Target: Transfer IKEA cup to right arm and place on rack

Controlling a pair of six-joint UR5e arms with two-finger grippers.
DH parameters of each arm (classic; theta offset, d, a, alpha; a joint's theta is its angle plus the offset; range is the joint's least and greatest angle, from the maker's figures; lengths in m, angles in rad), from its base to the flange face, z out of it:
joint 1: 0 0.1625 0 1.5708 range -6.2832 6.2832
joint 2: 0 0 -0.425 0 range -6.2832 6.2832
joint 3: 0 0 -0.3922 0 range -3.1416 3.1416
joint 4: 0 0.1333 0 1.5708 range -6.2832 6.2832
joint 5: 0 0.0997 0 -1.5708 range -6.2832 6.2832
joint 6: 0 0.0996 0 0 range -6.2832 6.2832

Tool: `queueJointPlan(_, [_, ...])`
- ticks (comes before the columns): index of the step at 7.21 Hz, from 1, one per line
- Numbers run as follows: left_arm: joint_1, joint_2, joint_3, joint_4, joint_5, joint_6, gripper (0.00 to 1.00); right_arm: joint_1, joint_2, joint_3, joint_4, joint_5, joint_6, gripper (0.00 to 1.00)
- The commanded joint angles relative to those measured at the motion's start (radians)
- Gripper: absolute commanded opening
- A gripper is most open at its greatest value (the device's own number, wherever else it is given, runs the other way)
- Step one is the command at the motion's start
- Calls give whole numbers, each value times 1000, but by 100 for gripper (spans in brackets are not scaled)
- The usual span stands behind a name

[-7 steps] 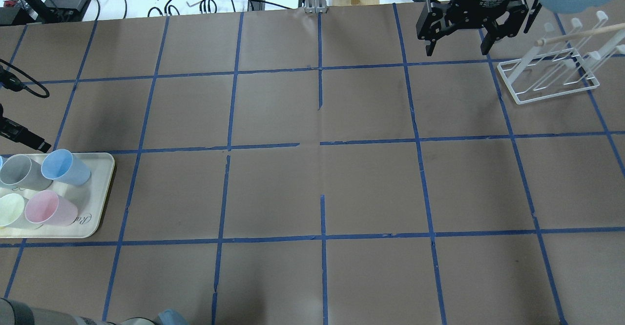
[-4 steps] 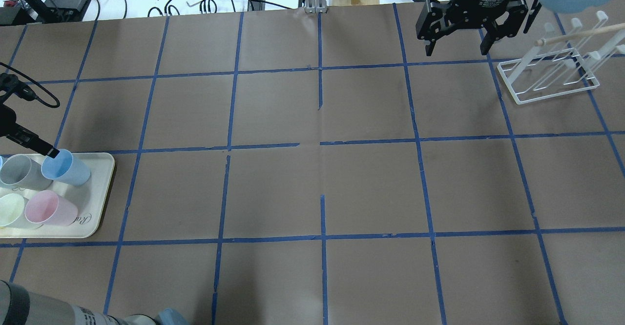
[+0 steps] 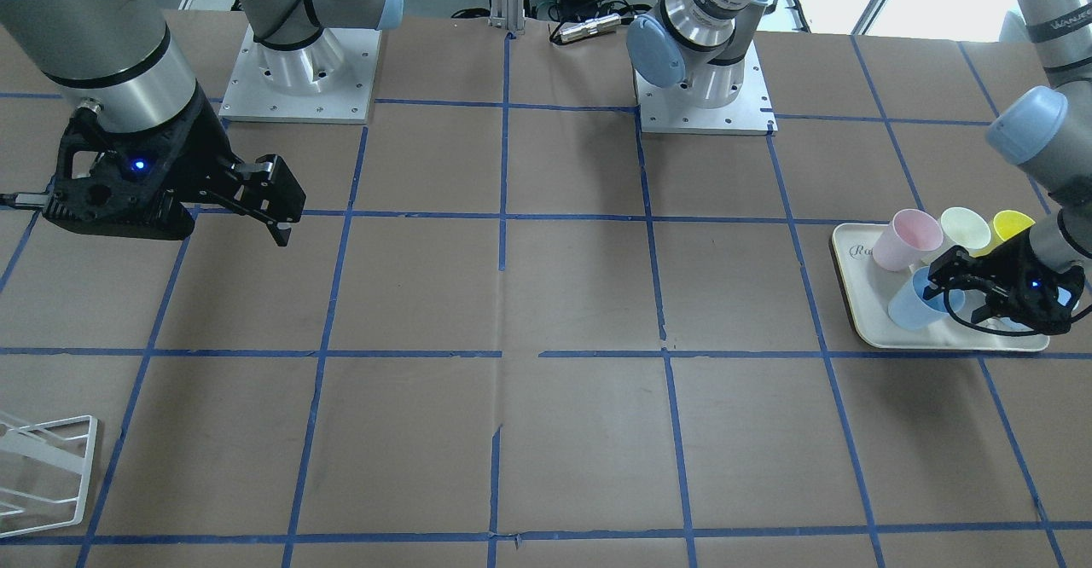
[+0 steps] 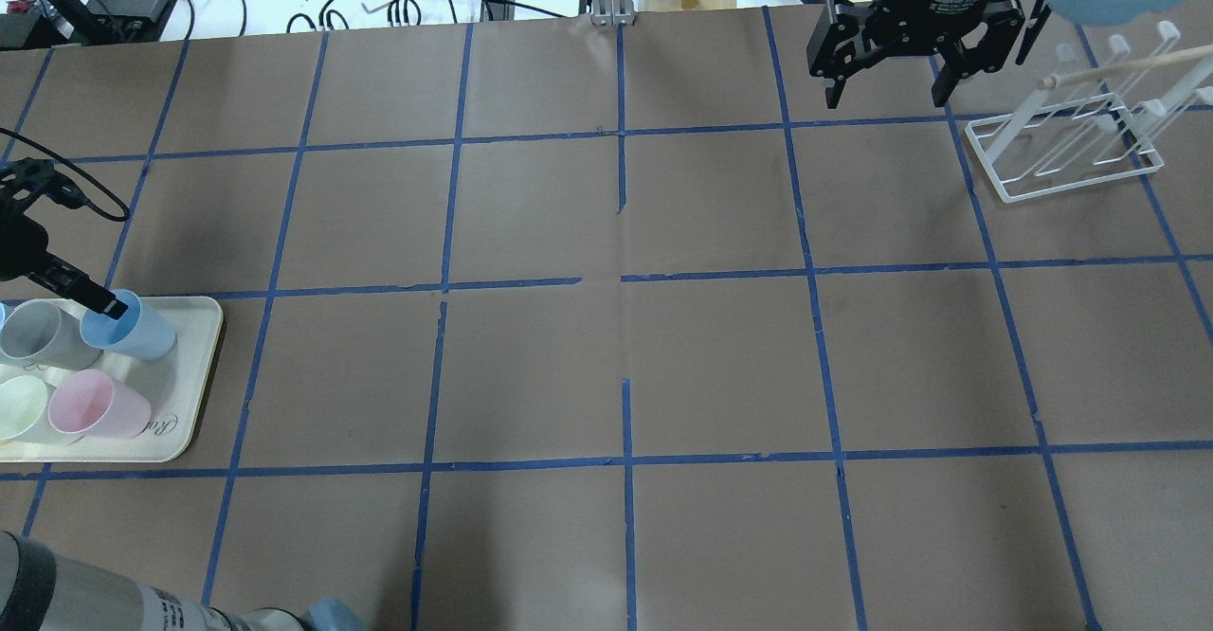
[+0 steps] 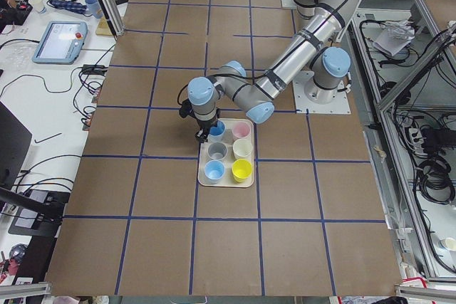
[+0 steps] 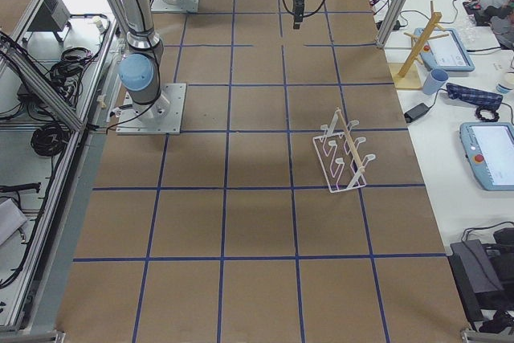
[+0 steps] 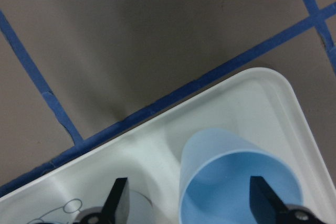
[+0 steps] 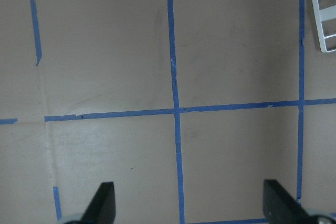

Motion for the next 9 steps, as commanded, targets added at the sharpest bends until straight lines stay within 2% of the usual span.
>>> queueJointPlan(1, [0,-18,14,-14,46,-1,17,0,2,0,-2,0,1,100])
queueJointPlan(2, [0,-16,15,-25,47,0,0,0,3,1,-2,0,1,100])
queueJointPlan(4, [-6,-6,18,-30,36,2,0,0,5,0,-7,1,0,100])
queueJointPlan(6, [-20,31,23,-100,-75,-32,0,0,6,1,-8,1,0,100])
queueJointPlan(7, [-49,62,32,-117,-102,-141,0,0,6,0,-8,1,0,100])
queueJointPlan(9, [-193,129,64,-207,-164,-356,0,0,6,1,-7,3,0,100])
